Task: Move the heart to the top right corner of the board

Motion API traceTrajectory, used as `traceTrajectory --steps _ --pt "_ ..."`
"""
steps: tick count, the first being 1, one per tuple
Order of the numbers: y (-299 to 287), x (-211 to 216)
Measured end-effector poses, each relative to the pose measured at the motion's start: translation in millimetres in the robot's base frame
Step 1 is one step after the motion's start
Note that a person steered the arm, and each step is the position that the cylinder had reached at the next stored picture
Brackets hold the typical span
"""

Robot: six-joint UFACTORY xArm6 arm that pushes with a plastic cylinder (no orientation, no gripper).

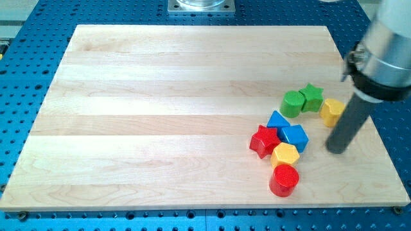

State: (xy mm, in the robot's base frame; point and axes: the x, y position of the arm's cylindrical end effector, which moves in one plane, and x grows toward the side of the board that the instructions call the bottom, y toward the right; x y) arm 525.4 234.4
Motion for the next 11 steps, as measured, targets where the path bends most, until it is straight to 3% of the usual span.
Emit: traceTrajectory --steps 1,3,4,5,6,7,8,9,10,11 --pt "-1 -56" --pt "-55 -167" --pt "-41 -166" --pt "49 -197" --pt "47 -112" --pt "-9 -118" --pt "-7 -191" --pt "-7 -224" --pt "-15 -205" --pt "57 -214"
